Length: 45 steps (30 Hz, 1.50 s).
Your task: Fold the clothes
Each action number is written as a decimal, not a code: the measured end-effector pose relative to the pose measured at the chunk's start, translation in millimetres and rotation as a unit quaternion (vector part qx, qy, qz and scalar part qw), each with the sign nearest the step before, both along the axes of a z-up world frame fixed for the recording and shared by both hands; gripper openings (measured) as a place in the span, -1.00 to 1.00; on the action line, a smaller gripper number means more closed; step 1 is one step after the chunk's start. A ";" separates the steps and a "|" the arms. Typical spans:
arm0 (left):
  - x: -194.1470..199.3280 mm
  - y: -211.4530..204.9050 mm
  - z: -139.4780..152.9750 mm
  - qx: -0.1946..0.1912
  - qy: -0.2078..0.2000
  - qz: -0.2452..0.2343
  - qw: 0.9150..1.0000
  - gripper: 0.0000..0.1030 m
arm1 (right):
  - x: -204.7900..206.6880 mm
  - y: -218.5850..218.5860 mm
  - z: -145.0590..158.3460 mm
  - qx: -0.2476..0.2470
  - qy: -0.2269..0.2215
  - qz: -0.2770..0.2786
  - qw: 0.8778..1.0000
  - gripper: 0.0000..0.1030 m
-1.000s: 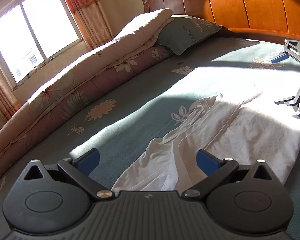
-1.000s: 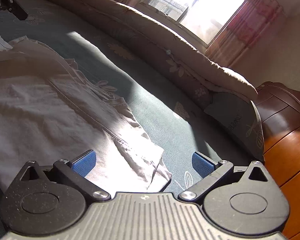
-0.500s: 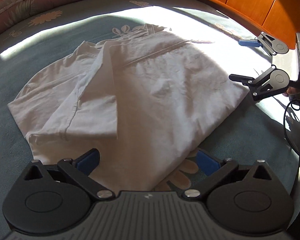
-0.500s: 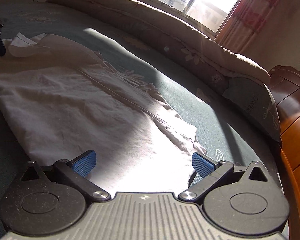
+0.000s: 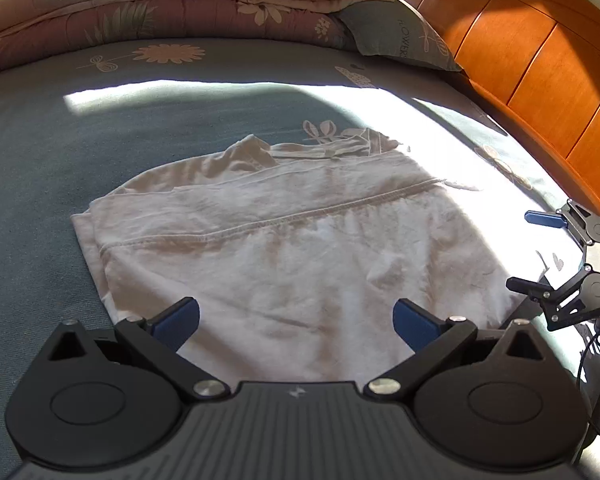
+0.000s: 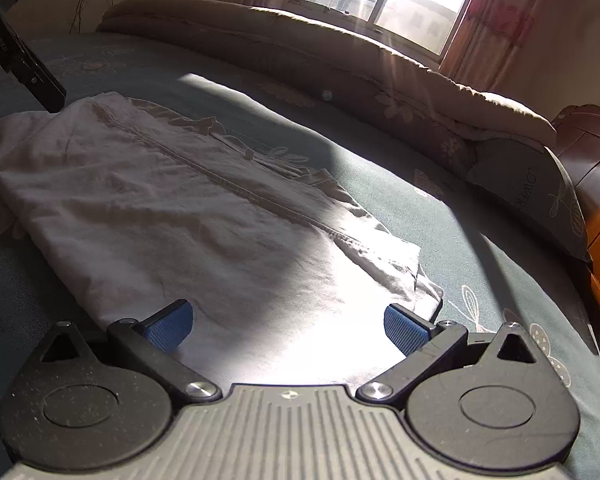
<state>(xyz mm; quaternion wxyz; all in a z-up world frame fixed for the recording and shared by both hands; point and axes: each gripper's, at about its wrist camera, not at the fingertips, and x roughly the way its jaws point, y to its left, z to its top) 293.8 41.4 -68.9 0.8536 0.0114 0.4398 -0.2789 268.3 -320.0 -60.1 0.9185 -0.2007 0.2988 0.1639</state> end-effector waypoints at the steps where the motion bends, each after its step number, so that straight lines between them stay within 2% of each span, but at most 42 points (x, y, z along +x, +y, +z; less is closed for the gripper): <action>1: -7.3 -0.1 -6.6 0.005 0.006 0.001 1.000 0.99 | -2.7 0.0 -1.9 0.011 0.012 0.006 1.000 1.00; 3: -22.9 4.5 -21.1 0.018 0.022 0.016 0.999 0.99 | -8.2 0.0 -5.7 0.034 0.035 0.018 0.999 1.00; 5: -38.6 20.7 -23.8 0.008 0.017 0.033 0.999 0.99 | -13.4 -1.0 -10.1 0.054 0.059 0.026 0.996 1.00; 7: -47.7 35.6 -19.3 0.000 0.024 0.049 0.999 0.99 | -15.9 -13.5 -20.6 0.052 0.085 -0.004 0.995 1.00; 8: -50.0 41.5 -15.4 -0.004 0.029 0.054 0.998 0.99 | -18.0 -27.0 -23.0 0.072 0.094 -0.022 0.993 1.00; 10: -48.4 41.7 -5.7 -0.001 0.028 0.059 0.998 0.99 | -20.1 -43.0 -18.9 0.098 0.101 -0.047 0.989 1.00; 15: -19.8 15.9 7.1 -0.016 -0.018 0.034 0.999 0.99 | 8.9 -29.6 0.2 0.156 0.086 -0.039 0.983 1.00; 17: 0.4 10.1 -1.7 -0.024 -0.013 0.052 0.998 0.99 | 20.5 -24.2 7.9 0.179 0.079 -0.036 0.980 1.00; 19: 15.4 12.8 -12.3 -0.005 -0.016 0.083 0.996 0.99 | 33.5 -18.8 14.2 0.202 0.075 -0.034 0.976 1.00; 22: 18.5 42.0 -22.2 0.023 -0.001 0.144 0.989 0.99 | 64.2 -17.2 -0.6 0.208 0.102 -0.061 0.971 1.00; 23: 14.7 55.1 -22.1 0.023 0.004 0.160 0.987 0.99 | 70.9 -19.4 -6.6 0.201 0.112 -0.075 0.970 1.00; 25: 2.6 76.8 -11.6 -0.007 -0.005 0.180 0.984 0.99 | 70.8 -29.5 -13.8 0.185 0.110 -0.088 0.973 1.00; 28: -3.8 84.8 14.9 -0.077 -0.038 0.168 0.982 0.99 | 66.5 -35.0 -5.5 0.192 0.097 -0.080 0.973 1.00; 30: 5.1 65.8 24.6 -0.111 -0.034 0.128 0.985 0.99 | 67.2 -32.4 4.4 0.203 0.083 -0.074 0.973 1.00; 33: 20.9 26.6 10.0 -0.092 -0.008 0.073 0.993 0.99 | 85.2 -18.6 8.0 0.212 0.085 -0.052 0.972 1.00; 36: 22.7 18.5 -15.7 -0.047 0.015 0.088 0.995 0.99 | 109.2 -18.9 -7.6 0.204 0.109 -0.064 0.971 1.00; 37: 16.7 25.8 -20.6 -0.052 0.011 0.089 0.995 0.98 | 115.9 -24.5 -15.4 0.196 0.117 -0.077 0.971 1.00; 38: 9.3 34.7 -24.4 -0.061 0.004 0.089 0.994 0.98 | 115.8 -32.1 -17.8 0.183 0.107 -0.080 0.974 1.00; 39: 3.0 41.3 -24.4 -0.066 0.001 0.088 0.994 0.98 | 115.7 -39.8 -19.4 0.173 0.098 -0.083 0.977 0.99; 43: -2.1 36.3 -8.9 -0.035 -0.005 0.085 0.996 0.98 | 116.5 -61.0 -13.0 0.164 0.106 -0.109 0.975 0.99; 45: 4.2 30.8 1.6 -0.056 -0.019 0.072 0.996 0.99 | 117.5 -61.0 -6.0 0.179 0.098 -0.117 0.972 1.00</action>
